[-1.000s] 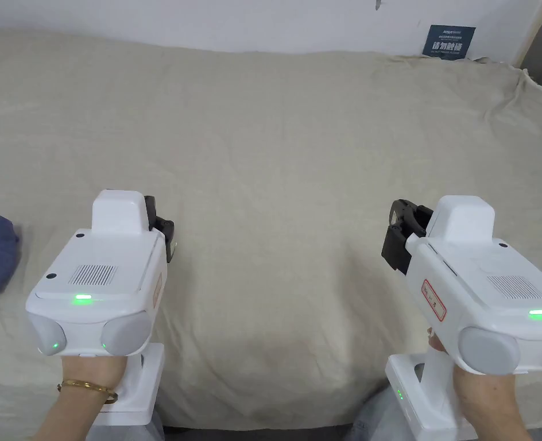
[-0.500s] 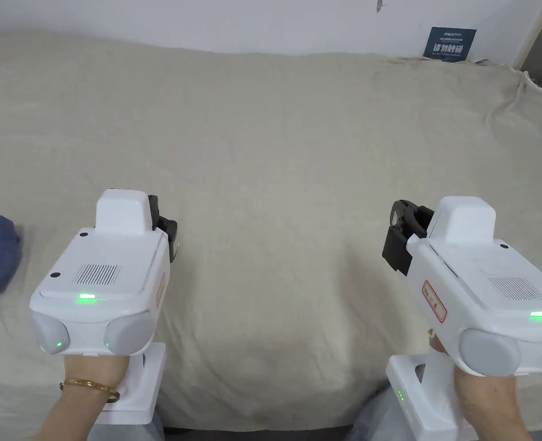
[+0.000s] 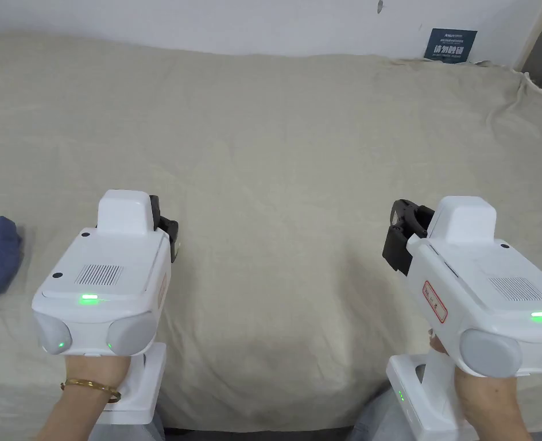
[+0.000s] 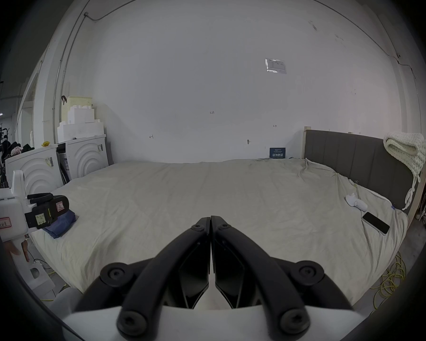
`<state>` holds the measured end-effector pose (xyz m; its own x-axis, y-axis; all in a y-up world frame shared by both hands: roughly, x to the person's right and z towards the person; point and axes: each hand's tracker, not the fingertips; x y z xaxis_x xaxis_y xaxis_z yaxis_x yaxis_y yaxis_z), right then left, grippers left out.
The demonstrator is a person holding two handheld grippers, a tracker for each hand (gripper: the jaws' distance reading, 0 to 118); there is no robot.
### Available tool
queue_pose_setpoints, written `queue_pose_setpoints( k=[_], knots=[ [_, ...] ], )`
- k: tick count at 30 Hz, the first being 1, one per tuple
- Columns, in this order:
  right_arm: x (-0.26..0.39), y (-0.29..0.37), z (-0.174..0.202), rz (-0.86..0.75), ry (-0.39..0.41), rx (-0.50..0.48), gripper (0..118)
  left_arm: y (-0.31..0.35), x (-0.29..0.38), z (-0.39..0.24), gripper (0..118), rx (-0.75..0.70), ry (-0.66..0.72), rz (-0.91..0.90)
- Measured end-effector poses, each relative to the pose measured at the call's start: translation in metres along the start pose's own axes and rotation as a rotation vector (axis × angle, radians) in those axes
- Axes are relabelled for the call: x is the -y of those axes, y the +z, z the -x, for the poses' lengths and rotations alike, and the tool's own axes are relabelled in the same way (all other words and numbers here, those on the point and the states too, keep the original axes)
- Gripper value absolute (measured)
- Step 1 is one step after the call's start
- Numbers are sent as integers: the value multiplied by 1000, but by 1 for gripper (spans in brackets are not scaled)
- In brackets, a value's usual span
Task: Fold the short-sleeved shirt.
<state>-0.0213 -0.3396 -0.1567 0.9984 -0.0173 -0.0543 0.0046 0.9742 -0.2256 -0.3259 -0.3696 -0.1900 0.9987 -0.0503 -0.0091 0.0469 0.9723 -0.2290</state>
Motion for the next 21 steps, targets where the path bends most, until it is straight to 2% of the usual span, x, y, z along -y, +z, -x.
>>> queue_pose_setpoints(
  k=[13, 14, 15, 16, 17, 18, 19, 20, 21],
  knots=[
    [1, 0, 0, -2, -2, 1, 1, 1, 1, -1, 0, 7, -1, 7],
    [1, 0, -1, -3, -7, 4, 4, 2, 2, -1, 5, 8, 2, 4],
    [0, 0, -2, 0, -16, 4, 10, 3, 2, -1, 14, 9, 9, 2],
    [-2, 1, -3, 10, -30, 2, 26, 4, 1, 0, 28, 12, 24, 4],
    [-4, 1, -4, 13, -43, 3, 61, 4, 1, 0, 62, 18, 36, 8],
    [-6, 2, -5, 17, -55, 3, 87, 4, 0, 1, 88, 22, 48, 14],
    [-9, 1, -6, 45, -65, -2, 105, 4, -1, 2, 108, 21, 56, 24],
    [-12, 0, -7, 68, -75, -2, 114, 4, -2, 3, 118, 20, 66, 29],
    [-13, -1, -9, 89, -89, -1, 115, 5, -2, 3, 118, 19, 74, 30]
  ],
)
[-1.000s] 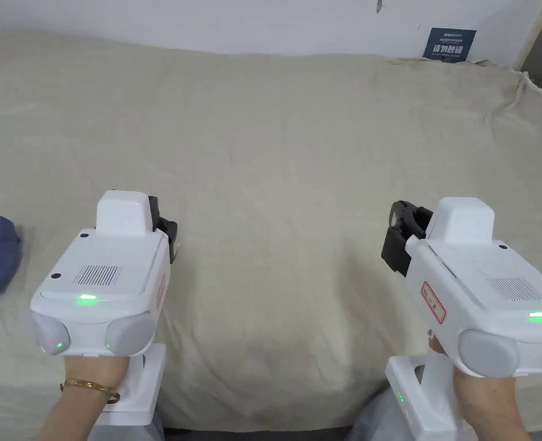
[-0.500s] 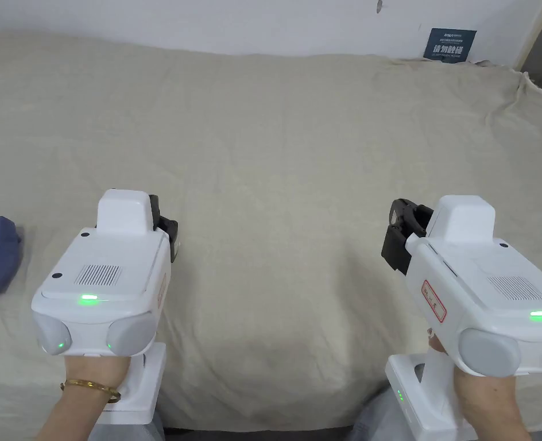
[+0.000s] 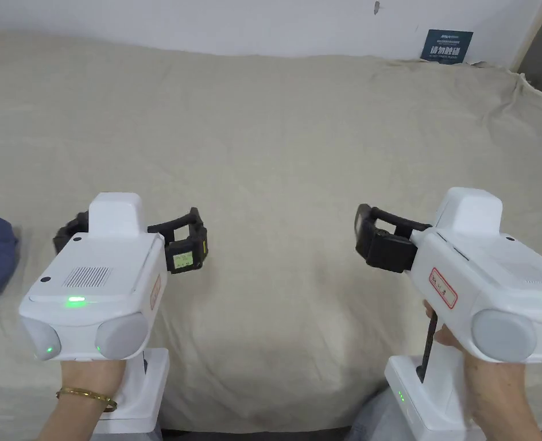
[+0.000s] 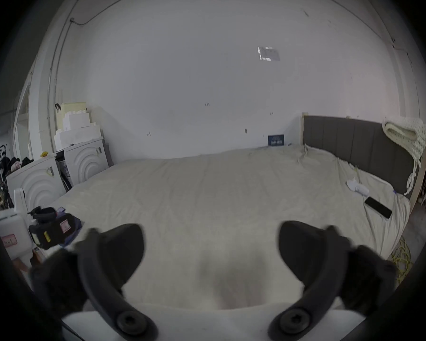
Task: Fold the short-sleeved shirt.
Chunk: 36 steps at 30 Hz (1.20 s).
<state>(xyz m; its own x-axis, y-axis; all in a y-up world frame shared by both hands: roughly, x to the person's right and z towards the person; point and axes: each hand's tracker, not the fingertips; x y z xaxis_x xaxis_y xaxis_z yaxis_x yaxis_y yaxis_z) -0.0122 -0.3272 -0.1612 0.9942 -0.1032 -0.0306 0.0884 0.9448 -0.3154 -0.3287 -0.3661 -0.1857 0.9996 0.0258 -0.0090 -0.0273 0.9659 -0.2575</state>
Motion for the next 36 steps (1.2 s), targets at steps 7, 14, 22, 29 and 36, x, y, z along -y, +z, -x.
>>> queue_pose_setpoints(
  k=[7, 14, 22, 29, 36],
  knots=[
    [-19, -1, -5, 214, -138, 68, 115, 11, 5, 9, 118, -17, 59, 51],
    [-28, 11, 12, 387, -148, 184, 115, 15, 60, 23, 118, -117, 4, 166],
    [-27, 11, 18, 436, -123, 162, 115, 21, 103, 28, 118, -152, -36, 219],
    [-21, 17, 19, 364, -176, 176, 115, 18, 101, 29, 118, -142, -12, 223],
    [58, 2, -1, 200, -61, 125, 114, 23, 102, 33, 118, -151, 19, 205]
  ],
)
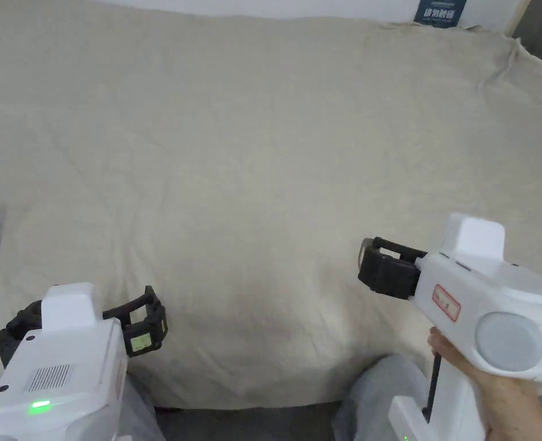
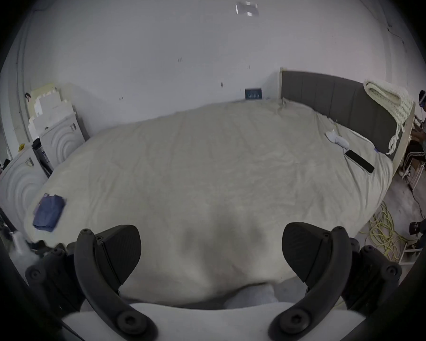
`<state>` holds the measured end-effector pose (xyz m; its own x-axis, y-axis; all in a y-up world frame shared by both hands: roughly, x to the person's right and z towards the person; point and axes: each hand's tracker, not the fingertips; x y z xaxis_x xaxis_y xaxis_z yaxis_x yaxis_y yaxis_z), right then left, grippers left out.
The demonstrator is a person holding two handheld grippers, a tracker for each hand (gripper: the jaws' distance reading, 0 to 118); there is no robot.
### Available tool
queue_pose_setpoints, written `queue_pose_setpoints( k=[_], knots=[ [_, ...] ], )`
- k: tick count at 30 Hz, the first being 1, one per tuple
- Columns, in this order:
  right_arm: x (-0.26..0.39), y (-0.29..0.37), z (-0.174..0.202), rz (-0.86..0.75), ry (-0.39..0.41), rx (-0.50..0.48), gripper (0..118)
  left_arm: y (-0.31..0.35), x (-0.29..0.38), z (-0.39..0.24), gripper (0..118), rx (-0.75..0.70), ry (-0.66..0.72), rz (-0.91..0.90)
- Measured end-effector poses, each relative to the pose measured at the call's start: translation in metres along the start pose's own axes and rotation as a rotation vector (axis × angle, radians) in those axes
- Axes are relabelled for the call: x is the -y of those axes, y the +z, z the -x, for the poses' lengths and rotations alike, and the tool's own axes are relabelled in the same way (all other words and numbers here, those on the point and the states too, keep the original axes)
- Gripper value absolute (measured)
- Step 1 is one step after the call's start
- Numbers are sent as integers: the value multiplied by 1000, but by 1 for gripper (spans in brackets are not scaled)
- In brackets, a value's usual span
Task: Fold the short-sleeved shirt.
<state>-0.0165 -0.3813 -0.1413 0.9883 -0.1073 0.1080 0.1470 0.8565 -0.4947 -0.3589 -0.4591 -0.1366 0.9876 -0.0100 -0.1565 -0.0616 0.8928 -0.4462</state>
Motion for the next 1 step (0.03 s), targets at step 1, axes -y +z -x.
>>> queue_pose_setpoints(
  k=[1],
  knots=[
    [9, -9, 0, 9, 1, 92, 114, -2, 0, 0, 118, 3, 0, 14]
  ],
)
